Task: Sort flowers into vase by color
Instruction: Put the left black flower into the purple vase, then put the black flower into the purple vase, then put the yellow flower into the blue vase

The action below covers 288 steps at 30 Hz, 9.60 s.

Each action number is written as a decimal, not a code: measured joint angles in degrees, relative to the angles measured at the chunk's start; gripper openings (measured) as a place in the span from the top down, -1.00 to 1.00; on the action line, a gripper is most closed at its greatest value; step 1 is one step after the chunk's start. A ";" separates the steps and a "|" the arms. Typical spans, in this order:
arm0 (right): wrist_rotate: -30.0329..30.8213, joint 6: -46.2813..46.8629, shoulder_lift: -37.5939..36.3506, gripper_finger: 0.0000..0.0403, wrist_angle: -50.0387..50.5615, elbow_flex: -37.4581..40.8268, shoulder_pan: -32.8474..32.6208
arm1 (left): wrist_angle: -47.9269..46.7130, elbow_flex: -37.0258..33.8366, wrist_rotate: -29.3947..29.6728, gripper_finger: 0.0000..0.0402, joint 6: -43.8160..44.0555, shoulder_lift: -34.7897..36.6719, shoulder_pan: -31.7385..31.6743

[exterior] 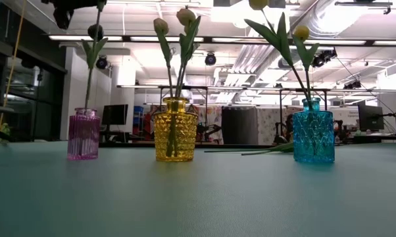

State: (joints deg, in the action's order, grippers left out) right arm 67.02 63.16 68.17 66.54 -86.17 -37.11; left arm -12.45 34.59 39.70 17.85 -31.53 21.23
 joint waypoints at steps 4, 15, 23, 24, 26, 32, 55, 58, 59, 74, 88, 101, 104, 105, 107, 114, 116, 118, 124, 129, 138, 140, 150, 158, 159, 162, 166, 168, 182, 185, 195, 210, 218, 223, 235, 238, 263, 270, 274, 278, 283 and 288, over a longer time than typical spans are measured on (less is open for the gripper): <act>0.00 0.02 0.01 -0.59 -0.02 0.00 -0.01 | 5.51 -3.97 0.89 1.00 -0.04 -0.11 0.00; 0.02 -0.05 0.01 -0.59 -0.02 0.00 -0.01 | 6.02 -3.07 1.14 1.00 -1.50 2.44 -0.02; -1.47 -0.13 0.01 -0.59 0.00 0.00 -0.01 | -3.44 -2.66 0.39 1.00 2.43 4.55 -0.02; -1.84 -0.13 0.01 -0.59 0.00 0.00 -0.01 | -4.30 -2.72 0.41 1.00 3.09 4.53 -0.02; -2.50 -0.14 0.01 -0.59 0.00 0.00 -0.01 | -4.00 -3.16 1.39 1.00 3.52 3.99 -0.02; -2.58 0.00 0.01 -0.59 -0.04 0.00 0.01 | -2.78 -3.91 2.84 1.00 2.60 2.00 -0.02; -4.70 0.00 0.01 -0.59 -1.48 0.00 0.01 | -5.21 -0.88 -9.40 0.26 2.64 -0.06 -0.02; -4.69 -0.07 0.01 -0.59 -2.58 0.00 0.01 | -7.71 0.85 -10.83 0.06 2.58 -0.06 -0.04; -4.68 -0.09 0.01 -0.59 -2.89 0.00 0.01 | -8.54 1.59 -11.22 0.00 2.58 -0.08 -0.02; 4.43 9.27 0.01 -0.59 -7.37 0.00 1.10 | -12.84 19.17 -10.76 -0.26 -0.88 -0.07 -0.16; -14.15 13.49 -2.06 -0.59 -7.70 -0.02 51.66 | -4.33 37.15 0.32 -0.26 -18.36 -9.17 -6.13; -51.46 4.46 4.79 -0.59 -4.12 14.59 87.92 | -5.90 34.66 -4.35 -0.26 -8.19 -12.51 -6.64; -55.18 5.30 4.49 -0.59 -11.03 22.74 89.53 | -5.68 34.66 -3.67 -0.26 -6.98 -14.13 -6.68; -56.03 5.37 4.47 -0.59 -14.03 25.17 89.65 | -5.27 34.66 -3.06 -0.26 -7.00 -14.83 -6.93; -57.96 7.11 4.49 -0.59 -20.19 30.10 89.63 | -4.47 34.66 -2.75 -0.26 -7.00 -16.45 -8.34; -62.98 13.20 4.49 -0.59 -40.59 41.00 89.60 | -1.70 34.66 -6.43 -0.26 -5.81 -23.83 -21.95; -62.77 14.23 4.49 -0.59 -42.91 42.06 89.60 | -2.35 34.66 -11.54 -0.26 -3.18 -25.34 -27.53; -62.31 14.12 4.49 -0.59 -43.41 42.51 89.60 | -3.32 34.66 -17.60 -0.26 -1.37 -26.81 -33.10; -62.48 13.05 4.49 -0.59 -41.66 42.40 89.21 | -3.85 34.66 -32.58 -0.26 -4.57 -32.24 -48.03; -62.38 17.42 4.60 -0.59 -36.00 42.89 88.01 | -0.65 34.66 -45.37 -0.26 -7.24 -37.84 -59.00; -63.04 33.34 5.33 -0.59 -32.61 42.93 83.48 | 9.71 34.66 -65.29 -0.26 -8.02 -47.69 -72.08; -63.05 37.23 6.77 -0.59 -32.45 42.93 82.19 | 10.93 34.66 -69.15 -0.26 -6.92 -49.26 -74.56; -64.52 44.79 18.43 -0.59 -35.71 40.51 80.36 | 11.08 34.66 -78.02 -0.26 -3.27 -52.85 -82.50; -66.30 44.85 23.03 -0.45 -36.52 39.89 83.40 | 11.09 34.66 -78.22 -0.26 -1.86 -52.85 -83.60; -66.69 44.85 23.43 -0.41 -36.45 39.81 83.66 | 11.09 34.66 -78.23 -0.26 -1.85 -52.82 -83.60; -67.19 44.86 24.34 -0.27 -36.09 39.78 84.29 | 11.11 34.66 -78.20 -0.26 -1.44 -52.82 -83.60; -67.52 43.02 25.13 -0.02 -35.26 39.78 85.11 | 11.42 34.66 -78.20 -0.26 -0.35 -52.82 -83.49; -67.41 40.68 24.97 0.17 -34.91 39.85 85.12 | 12.43 34.66 -78.39 -0.26 0.70 -52.82 -83.47; -49.35 24.89 -0.18 0.97 -35.64 40.15 80.63 | 24.03 34.69 -88.22 -0.26 6.89 -52.80 -83.47; -43.30 19.77 -7.89 0.99 -37.92 40.15 79.16 | 26.82 34.69 -89.57 -0.26 10.14 -52.80 -83.00; -43.02 -13.53 -23.85 1.00 -72.86 40.15 78.86 | 51.50 34.71 -89.33 -0.26 28.56 -49.90 -75.32; -62.94 -39.16 -13.67 1.00 -115.17 39.90 43.08 | 49.28 34.73 -81.37 -0.26 30.63 -31.07 -62.64; -57.12 -55.17 3.54 1.00 -107.86 23.35 23.59 | 31.01 34.73 -77.75 -0.26 21.92 -22.39 -62.69; -50.04 -59.24 15.70 1.00 -94.07 6.67 20.12 | 21.35 34.73 -77.94 -0.26 16.20 -19.75 -62.69; -37.88 -62.03 42.87 1.00 -70.28 -29.12 21.37 | 14.43 34.73 -78.11 -0.26 9.89 -13.94 -62.73; -36.23 -63.55 48.17 1.00 -66.65 -35.70 22.00 | 14.41 34.73 -78.11 -0.26 9.73 -12.78 -62.73; -37.00 -53.38 61.25 1.00 -51.06 -45.62 27.01 | 14.43 34.71 -77.77 -0.26 10.42 -11.19 -62.84; -38.38 -49.63 61.17 1.00 -50.99 -45.62 27.27 | 15.30 34.71 -77.50 -0.26 10.42 -11.19 -62.84; -38.09 -47.21 61.17 0.96 -50.93 -45.62 27.85 | 15.33 34.71 -77.48 -0.26 10.45 -11.20 -62.84; -39.18 -43.67 61.15 0.69 -50.39 -45.62 28.87 | 15.33 34.71 -77.46 -0.26 10.54 -11.19 -62.84; -39.64 -41.10 61.06 0.06 -45.07 -46.97 29.48 | 15.29 34.71 -77.44 -0.26 10.53 -11.21 -62.84; -39.47 -45.24 59.67 -0.52 -43.02 -48.26 29.75 | 15.31 34.71 -77.39 -0.26 10.38 -11.19 -62.84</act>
State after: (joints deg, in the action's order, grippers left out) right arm 27.55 17.91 127.84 23.52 -134.43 -7.36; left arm 2.85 69.30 -37.69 28.22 -42.72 -41.60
